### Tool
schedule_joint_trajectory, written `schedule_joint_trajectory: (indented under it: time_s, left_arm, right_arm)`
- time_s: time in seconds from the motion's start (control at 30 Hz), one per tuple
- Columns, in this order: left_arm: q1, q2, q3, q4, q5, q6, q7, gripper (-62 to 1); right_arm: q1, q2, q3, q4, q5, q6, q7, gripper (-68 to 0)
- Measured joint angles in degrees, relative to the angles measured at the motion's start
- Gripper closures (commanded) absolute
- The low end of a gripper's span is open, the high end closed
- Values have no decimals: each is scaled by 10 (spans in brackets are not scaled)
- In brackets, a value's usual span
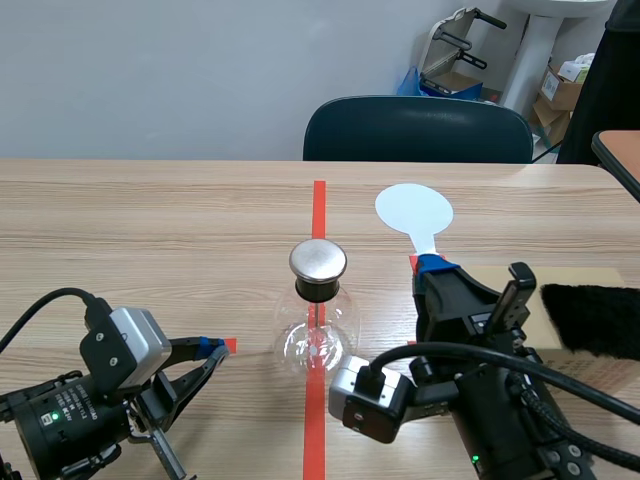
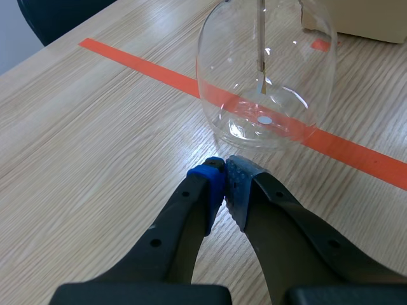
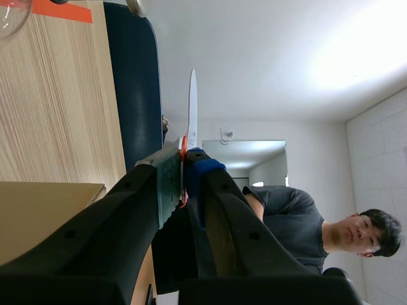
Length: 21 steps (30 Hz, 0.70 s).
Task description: Do the electroscope experiment
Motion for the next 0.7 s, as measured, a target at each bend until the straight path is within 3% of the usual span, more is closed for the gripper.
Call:
schedule_joint_trajectory:
  time_s: [0.7]
  left_arm:
    - [0,0,0,0,13,0,0,-27]
  right_arm:
    - [0,0,0,0,0,0,0,-17]
